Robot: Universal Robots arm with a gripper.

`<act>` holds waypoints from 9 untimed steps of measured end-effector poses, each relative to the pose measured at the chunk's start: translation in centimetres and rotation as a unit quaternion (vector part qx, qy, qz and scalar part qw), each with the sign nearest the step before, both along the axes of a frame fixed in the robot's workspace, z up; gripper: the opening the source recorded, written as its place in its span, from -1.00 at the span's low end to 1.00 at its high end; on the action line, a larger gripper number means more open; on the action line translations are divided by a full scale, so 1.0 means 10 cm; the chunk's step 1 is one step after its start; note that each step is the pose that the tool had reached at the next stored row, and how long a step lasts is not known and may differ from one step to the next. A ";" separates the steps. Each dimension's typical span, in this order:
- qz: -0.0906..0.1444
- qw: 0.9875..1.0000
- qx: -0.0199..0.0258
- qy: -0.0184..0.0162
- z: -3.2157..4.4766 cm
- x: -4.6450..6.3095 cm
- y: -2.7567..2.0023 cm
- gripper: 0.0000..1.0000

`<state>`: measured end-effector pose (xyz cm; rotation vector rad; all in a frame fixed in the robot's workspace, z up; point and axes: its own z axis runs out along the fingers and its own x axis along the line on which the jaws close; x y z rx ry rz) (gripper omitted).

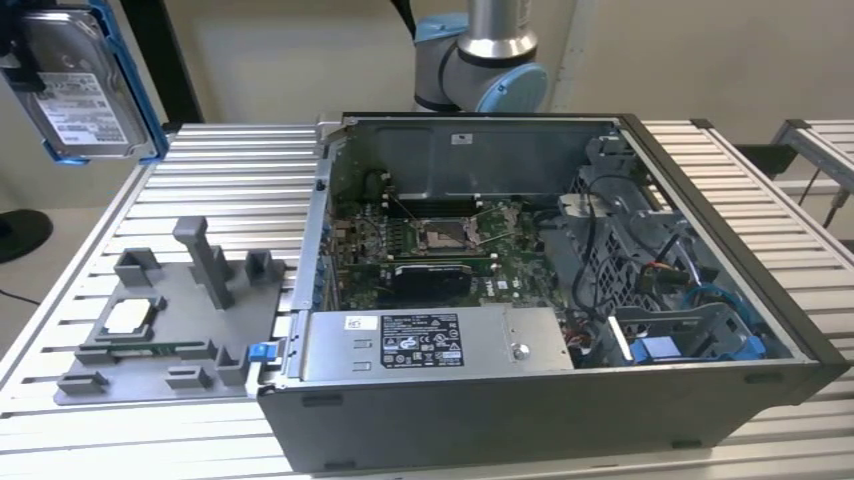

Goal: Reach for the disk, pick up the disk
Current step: 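Pick up the disk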

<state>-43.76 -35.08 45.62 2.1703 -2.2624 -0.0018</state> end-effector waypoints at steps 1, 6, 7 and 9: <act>0.000 1.000 0.000 0.000 0.014 0.00 0.000 -1.00; 0.000 1.000 0.000 0.000 0.086 0.00 0.000 -1.00; 0.000 1.000 0.000 0.000 0.102 0.00 0.000 -1.00; 0.000 1.000 0.000 0.000 0.134 0.00 0.000 -1.00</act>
